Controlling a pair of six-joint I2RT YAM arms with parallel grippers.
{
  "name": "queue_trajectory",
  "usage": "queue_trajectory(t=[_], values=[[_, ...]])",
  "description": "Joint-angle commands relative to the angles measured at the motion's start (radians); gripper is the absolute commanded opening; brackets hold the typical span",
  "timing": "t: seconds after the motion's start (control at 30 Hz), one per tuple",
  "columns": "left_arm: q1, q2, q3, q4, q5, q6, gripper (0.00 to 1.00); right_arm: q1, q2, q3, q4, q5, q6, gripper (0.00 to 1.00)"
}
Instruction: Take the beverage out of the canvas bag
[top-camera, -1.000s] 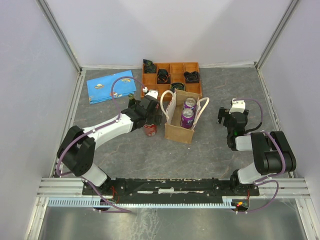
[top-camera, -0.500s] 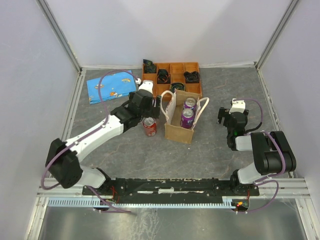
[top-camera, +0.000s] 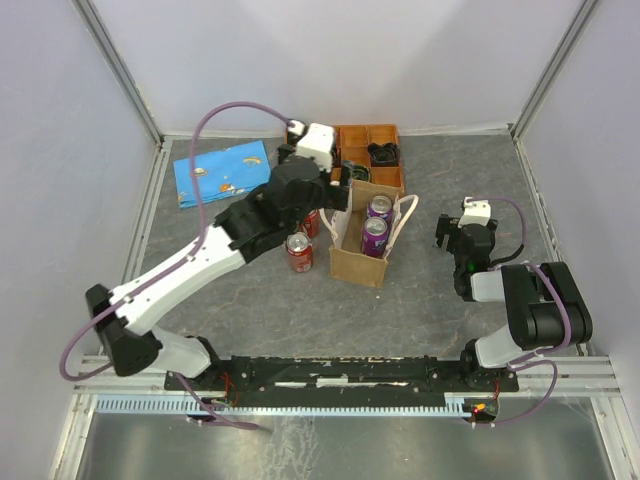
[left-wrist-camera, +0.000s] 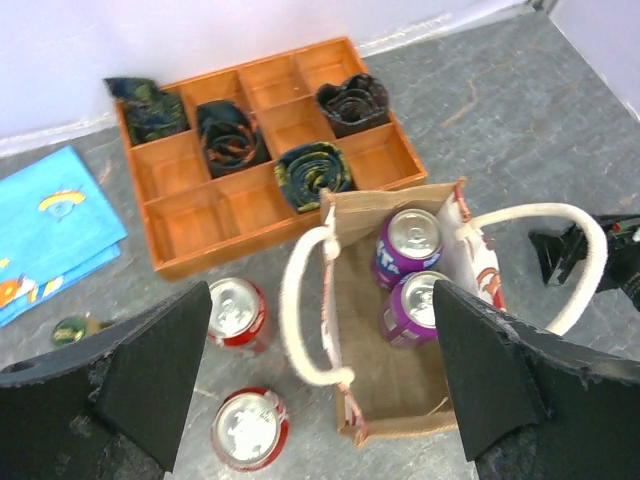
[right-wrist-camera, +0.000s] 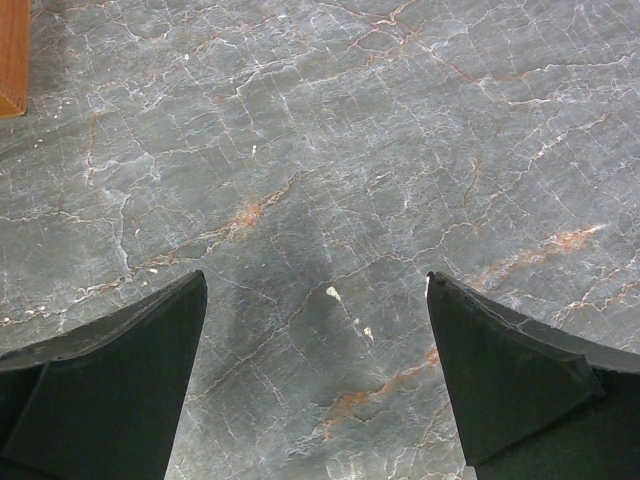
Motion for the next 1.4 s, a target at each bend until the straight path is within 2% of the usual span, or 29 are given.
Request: queue_trajectory(t=[0.0, 0.33, 0.57, 0.9, 1.37], values=[[-0.044, 0.151, 0.103, 0.014, 0.035, 0.115, 0.96, -0.004, -0.011, 0.028, 0.029, -0.01, 0.004, 0.99], [-0.08, 0.477, 0.341, -0.034, 0.112, 0.171, 0.9, -0.003, -0.013, 0.028, 0.029, -0.01, 0.003, 0.99], [-0.078, 0.61, 0.407, -0.062, 0.159, 0.155, 0.88, -0.003, -0.012, 0.028, 0.029, -0.01, 0.003, 0.99], [-0.079, 0.681, 0.421, -0.153, 0.176, 0.055, 0.97, -0.003, -0.011, 0.028, 0.029, -0.01, 0.003, 0.99], [-0.07, 0.727, 0.382, -0.199, 0.182, -0.038, 0.99, -0.004, -0.013, 0.028, 0.029, -0.01, 0.003, 0.99]])
